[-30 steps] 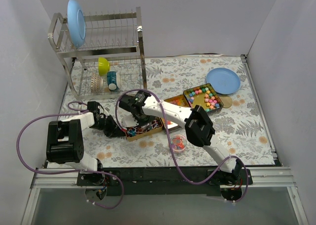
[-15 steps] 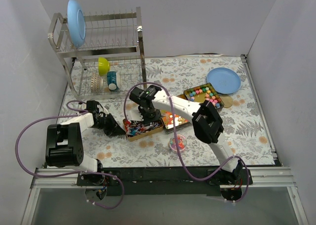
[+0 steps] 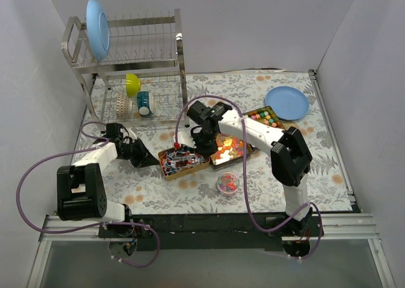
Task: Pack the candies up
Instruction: Scoop the fake candies from the storage box, then place the fake candies in the packing bottle.
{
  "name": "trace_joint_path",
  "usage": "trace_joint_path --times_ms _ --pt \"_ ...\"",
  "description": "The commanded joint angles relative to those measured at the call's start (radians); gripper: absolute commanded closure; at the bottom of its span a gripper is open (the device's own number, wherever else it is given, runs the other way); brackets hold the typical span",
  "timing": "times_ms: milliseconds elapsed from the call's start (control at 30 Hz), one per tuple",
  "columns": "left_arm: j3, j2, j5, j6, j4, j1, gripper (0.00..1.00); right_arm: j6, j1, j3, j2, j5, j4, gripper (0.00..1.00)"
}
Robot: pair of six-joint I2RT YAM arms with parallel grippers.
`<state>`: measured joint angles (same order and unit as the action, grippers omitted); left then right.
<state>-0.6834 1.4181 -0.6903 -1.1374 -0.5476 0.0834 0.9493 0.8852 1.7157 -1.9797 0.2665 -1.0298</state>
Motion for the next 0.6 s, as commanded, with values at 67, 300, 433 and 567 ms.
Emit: trace_joint_path --times_ms 67,300,433,567 --pt "-0.071 -0.048 -0.058 0.05 -0.032 0.004 0.99 0.013 -0.077 -0.089 0.119 0.178 0.103 0.99" --pt "-0.125 -0.015 -0.067 0.099 -0.041 0.003 0.81 0.067 -0.137 -0.231 0.295 0.137 0.148 0.99" --pt "-0.145 0.001 -0.081 0.132 -0.04 0.003 0.75 0.155 -0.186 -0.318 0.415 0.083 0.053 0.99" --pt "-0.171 0.005 -0.069 0.171 -0.048 0.004 0.72 0.247 -0.204 -0.412 0.554 -0.03 -0.059 0.99"
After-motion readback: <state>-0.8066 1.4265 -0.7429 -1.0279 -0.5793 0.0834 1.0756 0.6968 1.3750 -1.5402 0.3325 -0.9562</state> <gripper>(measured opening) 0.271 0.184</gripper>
